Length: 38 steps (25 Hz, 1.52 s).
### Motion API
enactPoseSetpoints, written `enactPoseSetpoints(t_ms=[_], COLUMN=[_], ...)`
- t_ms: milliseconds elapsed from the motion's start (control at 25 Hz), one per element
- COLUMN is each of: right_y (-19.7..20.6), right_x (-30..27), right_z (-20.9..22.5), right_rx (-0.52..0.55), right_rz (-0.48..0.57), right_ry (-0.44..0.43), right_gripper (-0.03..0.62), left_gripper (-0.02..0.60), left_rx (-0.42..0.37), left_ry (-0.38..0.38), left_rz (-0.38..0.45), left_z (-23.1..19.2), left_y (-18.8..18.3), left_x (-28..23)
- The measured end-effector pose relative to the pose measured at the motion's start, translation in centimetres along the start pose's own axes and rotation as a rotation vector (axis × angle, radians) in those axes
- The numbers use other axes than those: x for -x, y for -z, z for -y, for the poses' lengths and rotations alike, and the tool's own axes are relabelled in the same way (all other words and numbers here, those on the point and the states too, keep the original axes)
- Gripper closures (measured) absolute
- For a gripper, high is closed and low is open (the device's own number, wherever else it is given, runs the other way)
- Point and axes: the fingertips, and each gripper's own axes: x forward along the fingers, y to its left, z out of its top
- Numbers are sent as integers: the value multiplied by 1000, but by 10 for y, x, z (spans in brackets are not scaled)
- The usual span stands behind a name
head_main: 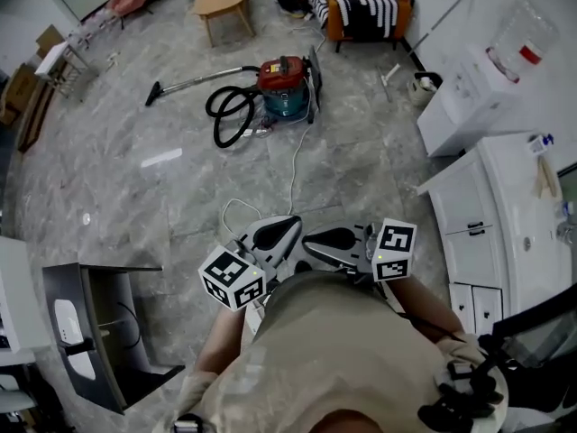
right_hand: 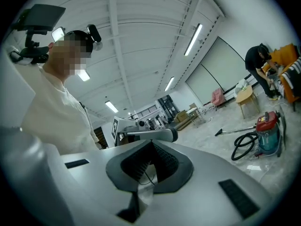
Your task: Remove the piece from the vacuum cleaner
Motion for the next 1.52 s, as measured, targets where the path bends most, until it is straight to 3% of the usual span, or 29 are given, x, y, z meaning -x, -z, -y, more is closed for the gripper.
enactPoseSetpoints(t_ms=[200,480,800,1000,1280,1520], right_y=[-4,-10,-18,-33,-73,-104], right_x=[-30,-44,-54,-39,16,60], right_z=[13,51,89,129,204,253], right_rx=[-3,-111,-134,-190,-321,-302], right_rz=[-9,11,-48,-11,110,118], right_ry=[36,128,126,124,121,85], right_gripper=[592,592,592,592,592,592], left_gripper=[578,578,578,578,579,578], left_rx=[19,69,98,98,67,31], left_ry=[-50,-86,-161,-198,-217,-276], left_rz=[16,30,15,-38,-102,-150], left_z=[-39,-71,-108,-132,-151,-166], left_y=[-3,1,-2,-10,-42,-63], left_x=[19,34,27,-6,-88,-155])
